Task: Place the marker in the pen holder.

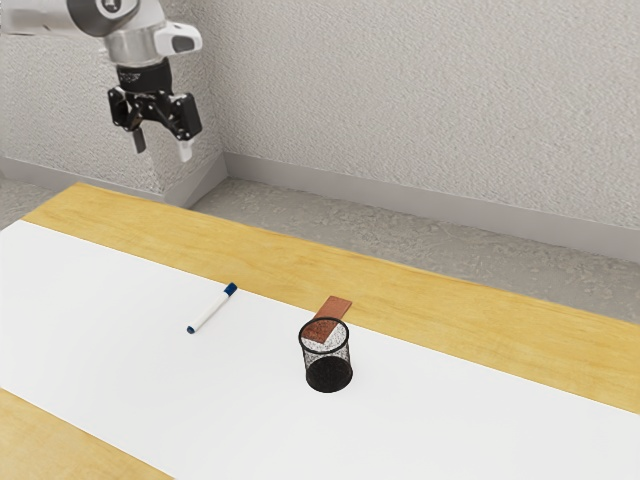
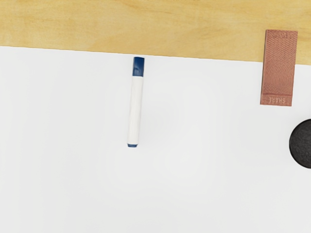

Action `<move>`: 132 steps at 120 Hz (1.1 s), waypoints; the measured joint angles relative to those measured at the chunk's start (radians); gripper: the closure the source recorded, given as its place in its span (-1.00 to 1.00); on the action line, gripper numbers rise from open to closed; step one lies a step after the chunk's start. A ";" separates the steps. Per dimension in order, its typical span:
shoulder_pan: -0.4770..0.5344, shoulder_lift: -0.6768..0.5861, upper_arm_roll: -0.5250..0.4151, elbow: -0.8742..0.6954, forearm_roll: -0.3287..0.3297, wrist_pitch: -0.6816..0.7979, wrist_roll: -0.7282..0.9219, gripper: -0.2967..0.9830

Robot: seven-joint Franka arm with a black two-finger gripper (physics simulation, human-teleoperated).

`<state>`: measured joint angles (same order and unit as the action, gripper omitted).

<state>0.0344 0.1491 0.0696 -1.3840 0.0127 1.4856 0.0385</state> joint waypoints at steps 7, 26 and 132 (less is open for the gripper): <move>-0.001 0.002 -0.001 0.000 0.001 0.005 0.001 -0.54; -0.001 0.016 0.005 -0.001 0.003 0.019 0.002 -0.54; -0.001 0.461 0.113 -0.173 -0.047 0.574 0.189 -0.54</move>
<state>0.0339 0.6098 0.1826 -1.5571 -0.0344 2.0593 0.2271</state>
